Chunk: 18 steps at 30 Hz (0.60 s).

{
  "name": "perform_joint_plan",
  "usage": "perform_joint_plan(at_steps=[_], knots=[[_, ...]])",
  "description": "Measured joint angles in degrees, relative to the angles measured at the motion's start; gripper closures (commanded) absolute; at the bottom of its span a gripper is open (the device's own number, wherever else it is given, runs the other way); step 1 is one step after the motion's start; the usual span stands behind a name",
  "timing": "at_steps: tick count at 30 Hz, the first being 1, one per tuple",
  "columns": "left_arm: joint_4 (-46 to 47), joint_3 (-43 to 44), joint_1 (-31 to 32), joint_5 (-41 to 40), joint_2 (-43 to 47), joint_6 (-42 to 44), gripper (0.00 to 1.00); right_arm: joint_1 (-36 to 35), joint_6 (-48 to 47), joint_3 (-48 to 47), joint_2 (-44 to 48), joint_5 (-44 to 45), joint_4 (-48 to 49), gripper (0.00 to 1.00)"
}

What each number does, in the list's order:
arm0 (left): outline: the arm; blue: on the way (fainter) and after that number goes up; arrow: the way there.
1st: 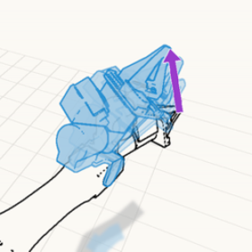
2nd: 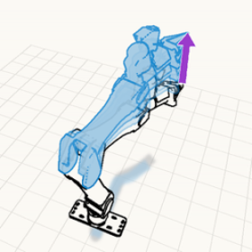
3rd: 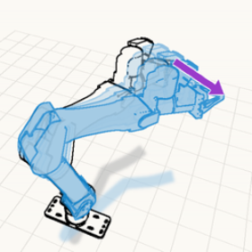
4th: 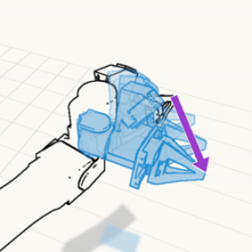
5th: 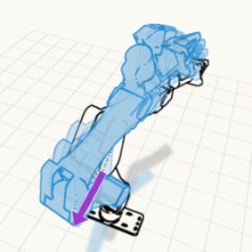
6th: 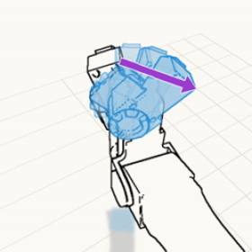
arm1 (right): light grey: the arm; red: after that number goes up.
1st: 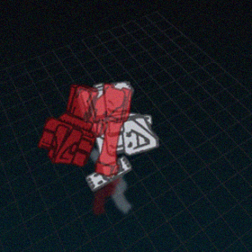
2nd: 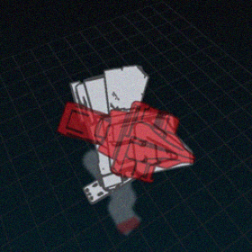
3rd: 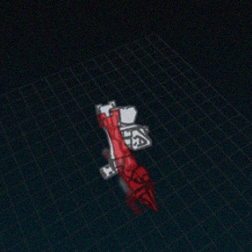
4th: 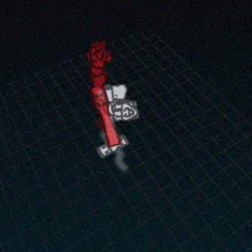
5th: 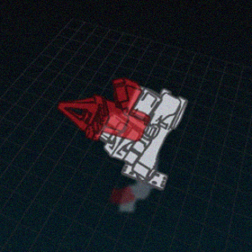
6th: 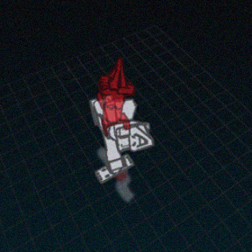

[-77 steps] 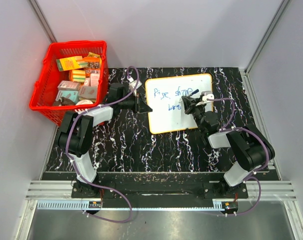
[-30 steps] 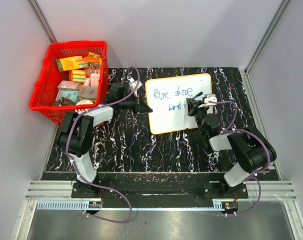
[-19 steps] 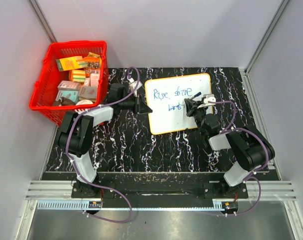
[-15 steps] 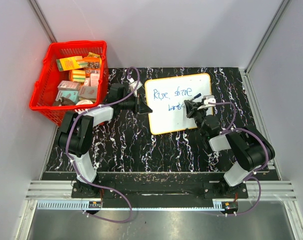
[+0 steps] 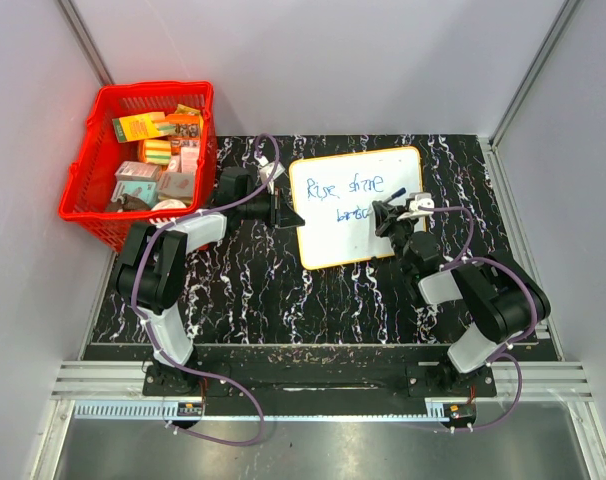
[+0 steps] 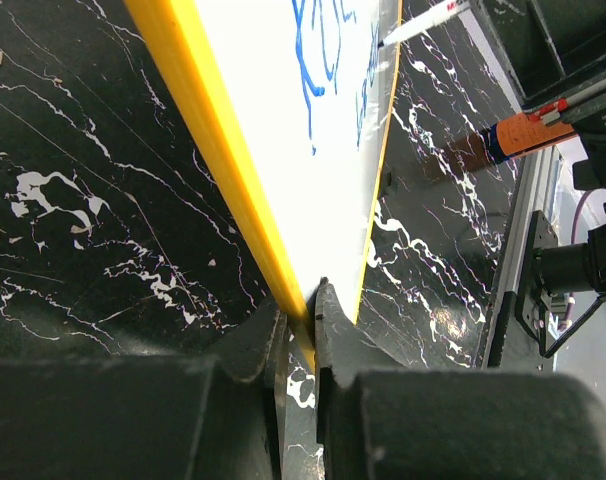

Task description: Write a sentence on the whiteboard

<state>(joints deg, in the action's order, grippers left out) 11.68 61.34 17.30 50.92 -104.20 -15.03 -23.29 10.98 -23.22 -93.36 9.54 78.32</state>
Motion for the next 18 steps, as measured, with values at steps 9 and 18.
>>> perform_joint_plan(at_steps=[9,18], knots=[[-0.02,0.02,0.15,0.0,0.0,0.22,1.0,0.0,-1.4,-2.05,-0.11,1.51,-0.63,1.0],[-0.11,0.02,0.15,-0.04,0.0,0.24,1.0,0.0,-0.98,-1.16,-0.17,1.51,-0.11,1.0]])
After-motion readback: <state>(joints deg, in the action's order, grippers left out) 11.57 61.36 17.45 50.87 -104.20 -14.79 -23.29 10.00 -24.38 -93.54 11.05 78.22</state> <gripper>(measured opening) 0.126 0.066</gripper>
